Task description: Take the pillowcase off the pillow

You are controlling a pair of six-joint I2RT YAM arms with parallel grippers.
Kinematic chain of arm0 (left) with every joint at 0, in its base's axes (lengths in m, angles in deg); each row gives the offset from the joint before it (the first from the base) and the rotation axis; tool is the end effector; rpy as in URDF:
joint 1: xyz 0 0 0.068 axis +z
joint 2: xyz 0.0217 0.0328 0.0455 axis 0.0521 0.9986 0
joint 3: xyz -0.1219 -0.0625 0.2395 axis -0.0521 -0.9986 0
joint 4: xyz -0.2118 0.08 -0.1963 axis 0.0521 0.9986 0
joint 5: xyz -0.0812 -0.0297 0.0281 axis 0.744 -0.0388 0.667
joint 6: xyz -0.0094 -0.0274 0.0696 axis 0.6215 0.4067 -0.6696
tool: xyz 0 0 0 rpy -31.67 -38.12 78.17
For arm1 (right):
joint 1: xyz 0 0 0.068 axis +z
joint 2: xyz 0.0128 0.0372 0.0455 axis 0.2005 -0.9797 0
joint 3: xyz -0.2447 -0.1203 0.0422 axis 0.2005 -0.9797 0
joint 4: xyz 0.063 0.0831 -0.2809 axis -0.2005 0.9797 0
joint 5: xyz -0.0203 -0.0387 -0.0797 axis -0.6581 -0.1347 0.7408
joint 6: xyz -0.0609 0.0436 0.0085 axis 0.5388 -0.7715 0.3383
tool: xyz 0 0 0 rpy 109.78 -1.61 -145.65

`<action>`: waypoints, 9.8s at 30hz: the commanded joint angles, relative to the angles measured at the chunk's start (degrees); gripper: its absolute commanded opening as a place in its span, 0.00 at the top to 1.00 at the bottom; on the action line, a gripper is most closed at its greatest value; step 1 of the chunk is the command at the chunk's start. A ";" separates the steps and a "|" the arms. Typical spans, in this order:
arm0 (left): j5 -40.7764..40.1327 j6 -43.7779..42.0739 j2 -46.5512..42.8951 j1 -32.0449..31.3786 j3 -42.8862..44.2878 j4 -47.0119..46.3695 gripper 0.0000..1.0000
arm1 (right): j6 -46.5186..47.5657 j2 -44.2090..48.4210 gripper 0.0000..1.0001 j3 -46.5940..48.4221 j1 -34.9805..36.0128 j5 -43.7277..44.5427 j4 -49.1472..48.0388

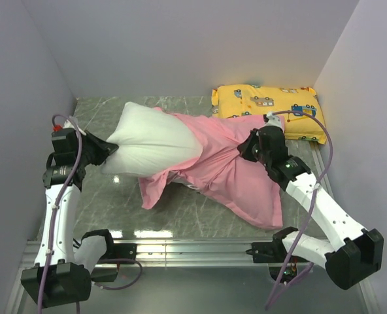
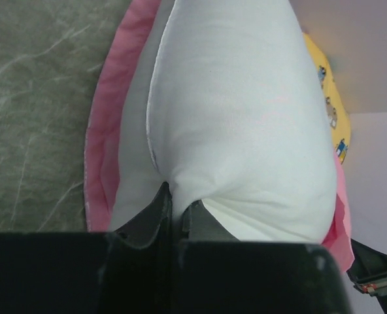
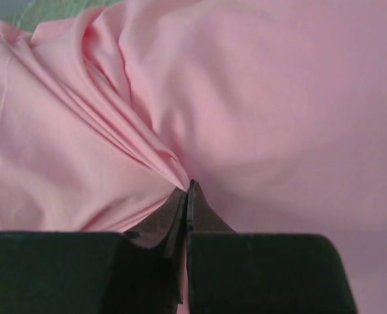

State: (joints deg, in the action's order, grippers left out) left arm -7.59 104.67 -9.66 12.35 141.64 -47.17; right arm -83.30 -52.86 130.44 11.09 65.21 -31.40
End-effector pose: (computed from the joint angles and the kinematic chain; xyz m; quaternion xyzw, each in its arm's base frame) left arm 0.2629 0.0231 0.3318 -0.3170 0.7966 -0.2827 0.4302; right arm 0.2845 0.1122 0.2992 0.1022 0.8541 0.2014 0.4685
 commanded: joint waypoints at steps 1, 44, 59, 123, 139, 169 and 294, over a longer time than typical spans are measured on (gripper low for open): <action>-5.50 -1.28 -3.39 3.64 -4.23 -7.60 0.99 | 4.69 2.80 1.00 -1.75 1.15 8.26 1.42; -24.65 -0.68 28.35 -28.52 -4.59 -17.17 1.00 | 2.49 -10.82 0.82 -0.56 26.56 13.18 -0.37; -24.74 -0.59 23.15 -28.88 -10.22 -19.55 1.00 | 14.01 -34.89 0.12 35.66 19.89 10.73 6.86; -22.72 0.73 5.57 -10.07 -11.98 -14.89 1.00 | -6.02 -11.94 0.17 5.28 52.99 23.45 3.09; -22.81 -0.15 4.87 -10.33 -11.10 -13.49 1.00 | -15.78 -34.37 0.19 10.47 56.18 32.59 -9.48; -18.85 -10.34 12.16 -11.65 26.34 1.28 0.54 | 7.15 -15.56 1.00 35.79 40.13 27.81 10.04; -12.88 -0.85 3.73 8.82 -4.68 -11.29 1.00 | 8.74 -25.25 1.00 29.83 8.65 27.42 15.22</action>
State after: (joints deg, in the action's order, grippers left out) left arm -16.49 106.93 -3.96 16.66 134.16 -57.51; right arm -73.20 -86.45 165.12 25.54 83.04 -18.22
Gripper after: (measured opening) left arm 0.025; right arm 0.010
